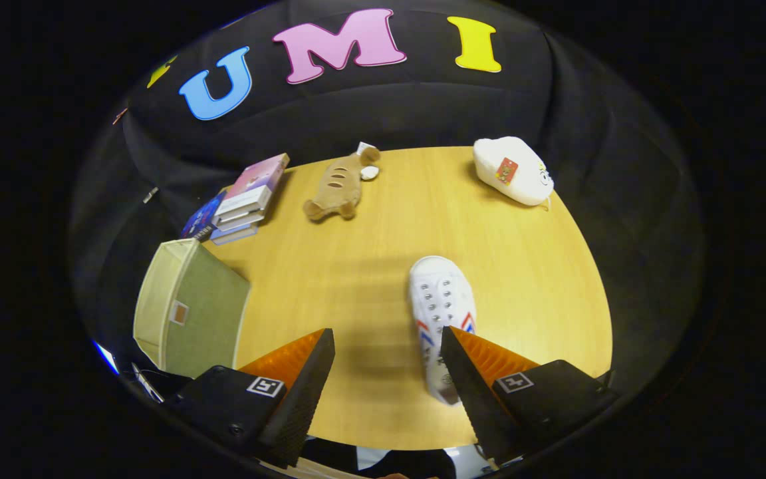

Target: Open the storage box then place both shoes into the box .Put the left shoe in first, then the right shoe, with the right side of both shoes facing outward in a uniform manner.

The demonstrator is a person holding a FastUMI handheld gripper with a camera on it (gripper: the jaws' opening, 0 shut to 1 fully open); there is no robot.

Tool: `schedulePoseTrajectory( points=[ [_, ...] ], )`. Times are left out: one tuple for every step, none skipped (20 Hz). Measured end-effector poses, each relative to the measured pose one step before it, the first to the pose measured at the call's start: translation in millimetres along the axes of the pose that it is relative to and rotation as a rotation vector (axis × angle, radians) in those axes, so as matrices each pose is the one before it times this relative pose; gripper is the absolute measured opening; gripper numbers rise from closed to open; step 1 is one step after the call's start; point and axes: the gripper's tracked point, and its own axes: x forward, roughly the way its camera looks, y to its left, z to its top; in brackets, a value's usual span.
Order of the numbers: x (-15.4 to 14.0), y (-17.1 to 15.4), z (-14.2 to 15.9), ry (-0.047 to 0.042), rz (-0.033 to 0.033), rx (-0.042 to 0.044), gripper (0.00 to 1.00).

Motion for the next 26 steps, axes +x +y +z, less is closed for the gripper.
schedulePoseTrajectory(
  points=[
    [5.02,-16.32,-0.54,0.00907,-0.01466,-0.0114,0.99],
    [4.37,-13.44,-0.8,0.00828,-0.01054,-0.00954,0.99],
    [4.81,-12.36,-1.17,0.00727,-0.01273,-0.00979,0.99],
    [5.54,-11.75,-1.87,0.00957,-0.0137,-0.01385,0.99],
    [5.27,-8.34,-2.2,0.00881,-0.00432,-0.01398,0.99],
    [5.26,-7.5,-2.52,0.00955,-0.0052,-0.01723,0.99],
    [4.66,-8.13,-3.76,0.01324,-0.00945,-0.021,0.99],
    [5.12,-5.45,-2.59,0.00916,-0.00249,-0.02101,0.99],
    [4.44,-4.7,-3.02,0.00976,0.00088,-0.0146,1.0],
    [4.47,-2.6,-4.88,0.0175,0.0053,-0.00623,0.99],
    [4.85,-1.71,-5.99,0.02236,0.00573,0.00065,0.99],
    [5.65,-2.86,-5.01,0.01959,0.00302,-0.00001,0.99],
    [5.51,-1.86,-6.4,0.02361,0.00074,-0.00268,0.99],
    [4.43,0.18,-4.91,0.01971,0.00652,-0.00167,0.99],
    [4.38,1.66,-5.0,0.01908,0.0089,-0.00015,0.99],
    [4.15,1.19,-3.26,0.01367,0.00718,-0.00202,0.99],
    [4.11,1.34,-3.59,0.01204,0.00245,-0.00255,0.99],
    [4.72,1.21,-1.52,0.01062,0.00414,0.0008,0.99],
    [3.98,1.78,0.37,0.00716,0.00681,0.00859,0.99],
    [4.16,2.12,-0.46,0.00506,0.00626,0.01389,0.98],
    [4.24,1.22,3.2,-0.00206,0.00637,0.02062,0.98],
    [3.62,2.45,2.66,-0.00428,0.01263,0.02819,0.94],
    [3.54,4.94,-3.46,0.02394,0.01901,0.02599,0.89],
    [2.13,4.09,-2.27,0.0107,0.01801,0.02213,0.79],
    [3.39,8.57,-1.31,0.00187,0.03642,0.03159,0.73],
    [-0.47,0.09,0.99,-0.00319,-0.00555,0.02598,0.57]
  ],
)
